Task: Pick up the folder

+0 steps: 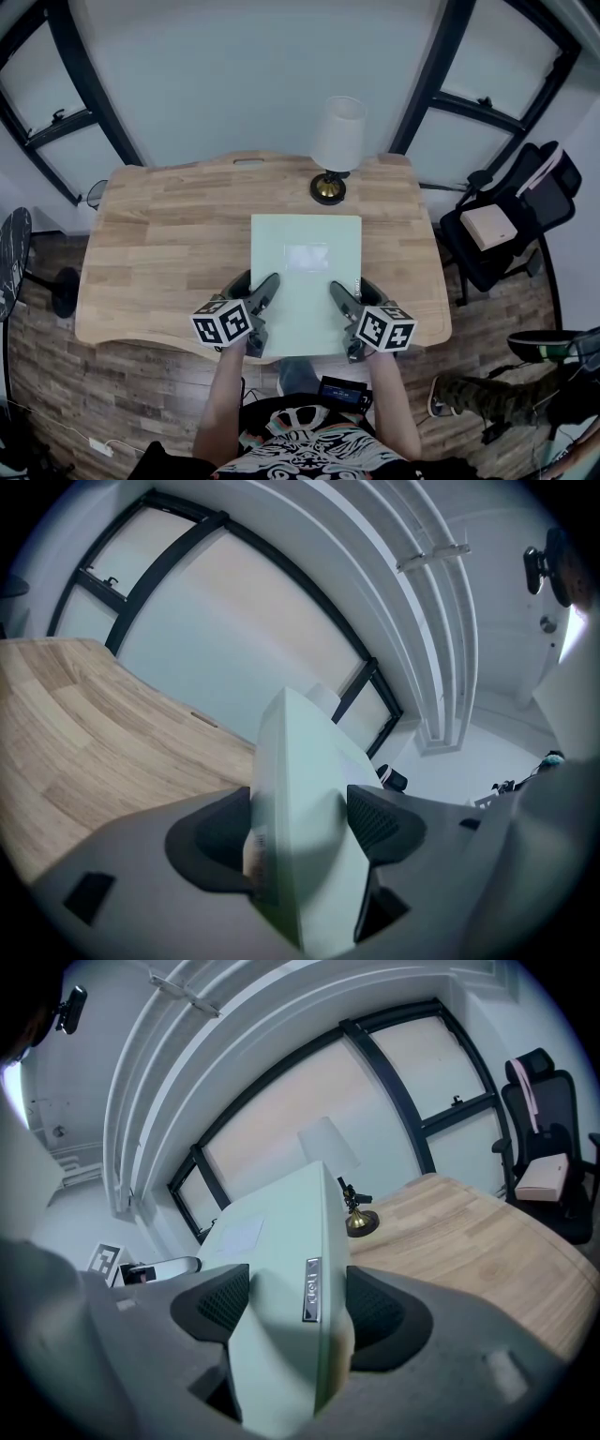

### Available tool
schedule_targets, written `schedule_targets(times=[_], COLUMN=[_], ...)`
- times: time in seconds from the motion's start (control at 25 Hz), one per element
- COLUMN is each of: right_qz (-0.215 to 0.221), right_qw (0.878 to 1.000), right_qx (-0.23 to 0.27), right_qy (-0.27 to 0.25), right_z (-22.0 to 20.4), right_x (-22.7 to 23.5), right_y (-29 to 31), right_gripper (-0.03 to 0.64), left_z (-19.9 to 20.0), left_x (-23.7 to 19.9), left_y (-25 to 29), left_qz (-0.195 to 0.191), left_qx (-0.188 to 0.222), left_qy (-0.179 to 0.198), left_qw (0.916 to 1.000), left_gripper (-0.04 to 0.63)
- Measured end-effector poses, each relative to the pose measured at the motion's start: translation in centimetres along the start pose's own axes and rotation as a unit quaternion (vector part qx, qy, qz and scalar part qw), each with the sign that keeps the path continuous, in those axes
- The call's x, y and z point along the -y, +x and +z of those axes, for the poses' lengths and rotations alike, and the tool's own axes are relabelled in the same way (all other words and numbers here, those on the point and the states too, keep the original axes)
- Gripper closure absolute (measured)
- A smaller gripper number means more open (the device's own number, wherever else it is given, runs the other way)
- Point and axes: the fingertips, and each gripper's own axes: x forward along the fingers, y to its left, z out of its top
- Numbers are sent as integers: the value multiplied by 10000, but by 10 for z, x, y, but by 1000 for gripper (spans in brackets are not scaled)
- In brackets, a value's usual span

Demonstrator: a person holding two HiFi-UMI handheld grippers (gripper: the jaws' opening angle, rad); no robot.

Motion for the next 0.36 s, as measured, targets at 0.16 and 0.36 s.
schedule_targets(times=[0.16, 0.36], right_qz=[-14, -17], right_qw=[10000, 10000], right_qx=[-14, -30], right_qy=[3, -8], right_z=[2, 5], right_x=[1, 4], right_y=[0, 1], right_gripper=[299, 299], left_z=[0, 1], left_x=[1, 2], left_y=[1, 5], left_qz=[-1, -19], left_qx=[-7, -19], left_qy=[-15, -19], left_qw=[10000, 10000], left_gripper=[287, 287])
